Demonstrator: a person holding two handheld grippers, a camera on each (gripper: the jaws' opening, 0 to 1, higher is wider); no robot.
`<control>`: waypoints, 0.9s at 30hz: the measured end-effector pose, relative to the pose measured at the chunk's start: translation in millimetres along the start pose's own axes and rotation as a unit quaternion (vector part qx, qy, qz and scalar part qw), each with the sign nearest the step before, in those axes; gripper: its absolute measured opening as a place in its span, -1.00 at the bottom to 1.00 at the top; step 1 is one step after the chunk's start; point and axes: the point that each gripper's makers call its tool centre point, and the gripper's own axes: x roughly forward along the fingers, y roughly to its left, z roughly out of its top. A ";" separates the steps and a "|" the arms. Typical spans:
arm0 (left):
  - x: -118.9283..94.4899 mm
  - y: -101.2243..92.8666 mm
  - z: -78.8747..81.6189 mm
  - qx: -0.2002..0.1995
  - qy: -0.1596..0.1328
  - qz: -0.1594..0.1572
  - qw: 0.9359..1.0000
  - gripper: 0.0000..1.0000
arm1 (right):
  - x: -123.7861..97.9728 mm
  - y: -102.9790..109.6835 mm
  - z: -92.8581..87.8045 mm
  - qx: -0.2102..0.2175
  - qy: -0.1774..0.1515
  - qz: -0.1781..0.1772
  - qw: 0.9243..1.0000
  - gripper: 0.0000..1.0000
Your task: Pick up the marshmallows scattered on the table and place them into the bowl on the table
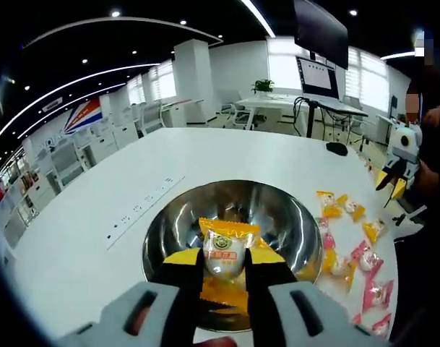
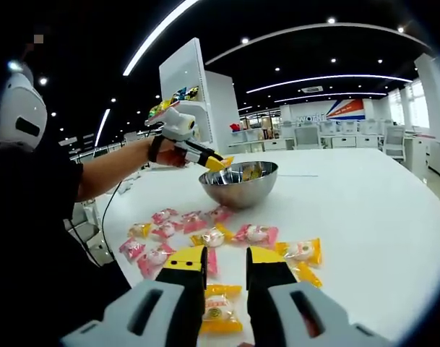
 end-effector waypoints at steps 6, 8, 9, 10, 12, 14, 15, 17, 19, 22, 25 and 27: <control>-0.3 -1.9 -0.3 -0.003 0.002 0.003 1.000 -0.52 | -0.7 1.8 2.3 -0.002 -0.002 0.002 1.000 -0.56; -0.4 -2.2 -0.6 -0.001 0.003 0.006 1.000 -0.51 | -0.4 1.1 1.5 -0.001 -0.001 0.002 1.000 -0.56; -0.6 -1.4 -0.3 -0.001 0.002 0.010 1.000 -0.51 | -0.2 1.0 1.1 -0.002 0.000 0.002 1.000 -0.56; -1.2 0.6 1.5 -0.004 -0.004 0.018 1.000 -0.44 | -0.1 1.3 1.2 -0.002 0.000 0.002 1.000 -0.56; -3.1 4.6 2.4 -0.015 -0.006 0.029 0.999 -0.20 | -0.1 2.1 2.1 -0.002 -0.001 0.004 1.000 -0.56; -4.3 6.5 2.2 -0.015 -0.006 0.033 0.999 0.04 | -0.3 2.1 2.4 -0.002 -0.002 0.004 1.000 -0.56; -5.0 6.8 1.5 -0.016 -0.006 0.035 0.999 0.05 | -0.2 1.9 2.1 -0.002 -0.002 0.004 1.000 -0.56; -6.4 6.2 0.6 -0.019 -0.006 0.034 0.999 0.05 | 0.0 1.6 0.9 -0.001 -0.001 0.003 1.000 -0.56; -6.9 4.2 -1.0 -0.023 -0.006 0.031 0.999 0.04 | 0.4 1.9 -0.3 0.001 -0.001 0.003 1.000 -0.56; -8.0 0.7 -3.6 -0.022 -0.005 0.029 0.999 0.03 | 0.8 2.8 -1.3 0.001 0.001 0.004 1.000 -0.56; -11.1 -4.4 -6.7 -0.023 -0.005 0.026 0.999 0.02 | 0.7 4.2 -0.8 0.001 0.000 0.004 1.000 -0.56; -14.5 -7.0 -7.3 -0.025 -0.008 0.024 0.999 0.02 | 0.8 4.7 -1.4 0.001 0.001 0.003 1.000 -0.56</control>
